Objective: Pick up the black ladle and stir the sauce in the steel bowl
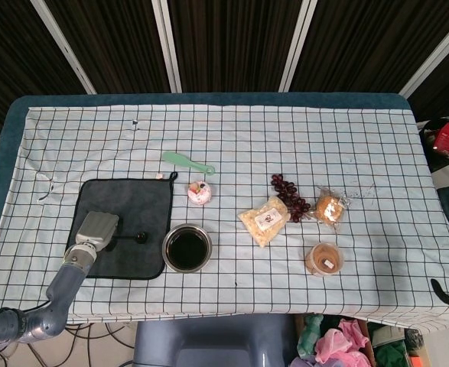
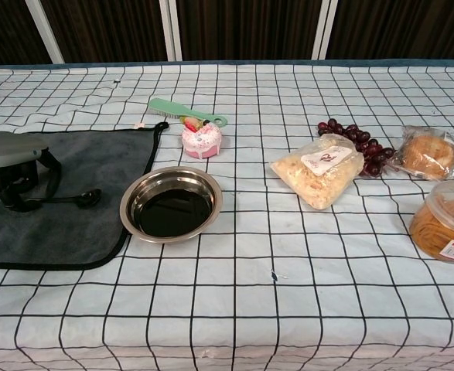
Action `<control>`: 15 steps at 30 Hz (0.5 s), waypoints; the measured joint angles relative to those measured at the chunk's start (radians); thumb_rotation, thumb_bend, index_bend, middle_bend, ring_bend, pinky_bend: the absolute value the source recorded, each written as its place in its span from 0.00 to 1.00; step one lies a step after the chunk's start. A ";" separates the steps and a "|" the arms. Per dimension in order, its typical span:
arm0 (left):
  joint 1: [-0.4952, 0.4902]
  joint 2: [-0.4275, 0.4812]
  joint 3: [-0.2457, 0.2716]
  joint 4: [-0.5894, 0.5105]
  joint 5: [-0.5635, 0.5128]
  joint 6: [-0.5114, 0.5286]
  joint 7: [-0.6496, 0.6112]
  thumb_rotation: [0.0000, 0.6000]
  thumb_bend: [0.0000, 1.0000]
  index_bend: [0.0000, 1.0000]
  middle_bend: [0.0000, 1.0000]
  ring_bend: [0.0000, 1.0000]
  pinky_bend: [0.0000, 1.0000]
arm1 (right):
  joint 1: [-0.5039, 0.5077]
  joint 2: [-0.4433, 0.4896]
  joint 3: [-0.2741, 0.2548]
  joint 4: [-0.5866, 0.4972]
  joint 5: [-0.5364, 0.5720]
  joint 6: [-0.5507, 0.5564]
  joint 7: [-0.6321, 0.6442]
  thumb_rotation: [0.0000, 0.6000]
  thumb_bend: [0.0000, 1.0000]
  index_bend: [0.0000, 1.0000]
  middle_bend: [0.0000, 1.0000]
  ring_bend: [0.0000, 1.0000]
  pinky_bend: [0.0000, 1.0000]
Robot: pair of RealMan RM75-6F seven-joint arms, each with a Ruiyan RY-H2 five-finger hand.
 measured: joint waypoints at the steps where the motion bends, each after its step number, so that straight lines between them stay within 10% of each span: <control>1: 0.000 0.000 0.000 0.000 -0.001 0.000 0.001 1.00 0.37 0.51 0.87 0.89 0.81 | 0.000 0.000 0.000 0.000 0.000 0.000 0.000 1.00 0.22 0.06 0.01 0.08 0.22; 15: -0.008 -0.008 0.001 0.008 -0.012 -0.003 0.010 1.00 0.38 0.52 0.87 0.89 0.81 | 0.002 -0.002 0.001 0.003 0.006 -0.006 -0.002 1.00 0.22 0.06 0.01 0.08 0.22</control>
